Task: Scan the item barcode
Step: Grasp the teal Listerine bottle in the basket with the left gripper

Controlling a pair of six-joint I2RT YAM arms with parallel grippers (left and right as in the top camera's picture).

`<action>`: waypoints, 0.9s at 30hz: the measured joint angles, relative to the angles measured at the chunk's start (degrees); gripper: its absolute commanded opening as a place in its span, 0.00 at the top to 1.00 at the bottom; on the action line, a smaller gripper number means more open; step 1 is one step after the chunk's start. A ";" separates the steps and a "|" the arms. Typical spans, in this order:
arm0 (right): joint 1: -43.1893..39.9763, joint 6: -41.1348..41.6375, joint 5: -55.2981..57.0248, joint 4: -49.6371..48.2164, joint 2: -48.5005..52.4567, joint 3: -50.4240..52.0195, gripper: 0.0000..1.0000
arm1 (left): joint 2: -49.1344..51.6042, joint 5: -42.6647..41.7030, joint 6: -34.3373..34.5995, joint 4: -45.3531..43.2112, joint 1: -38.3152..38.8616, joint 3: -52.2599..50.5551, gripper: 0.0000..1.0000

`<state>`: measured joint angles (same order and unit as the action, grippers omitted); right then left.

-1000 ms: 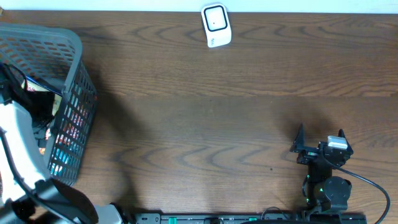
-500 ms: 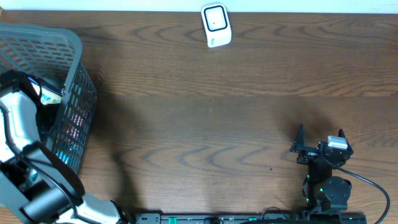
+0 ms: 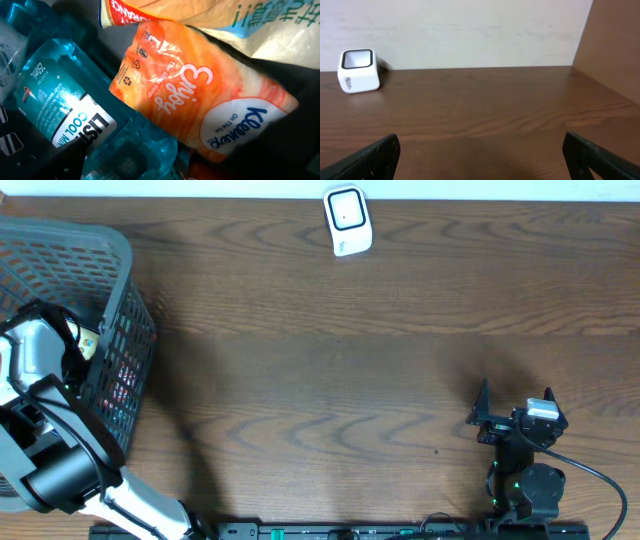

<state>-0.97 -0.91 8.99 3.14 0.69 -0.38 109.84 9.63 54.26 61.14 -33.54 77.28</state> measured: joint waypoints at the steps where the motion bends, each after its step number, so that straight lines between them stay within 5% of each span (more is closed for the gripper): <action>1: 0.00 0.00 0.00 0.00 0.00 0.00 0.01 | 0.02 0.00 0.00 0.17 0.00 0.02 0.02; 17: 0.00 0.00 0.00 0.00 0.00 0.00 0.01 | 1.05 0.15 4.13 1.51 -0.11 0.00 0.02; 27: 0.00 0.00 0.00 0.00 0.00 0.00 0.01 | -0.02 1.75 -12.26 -4.85 0.07 0.00 0.02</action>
<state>-0.97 -0.91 8.99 3.14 0.69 -0.38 109.82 11.38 42.00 56.29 -33.47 77.28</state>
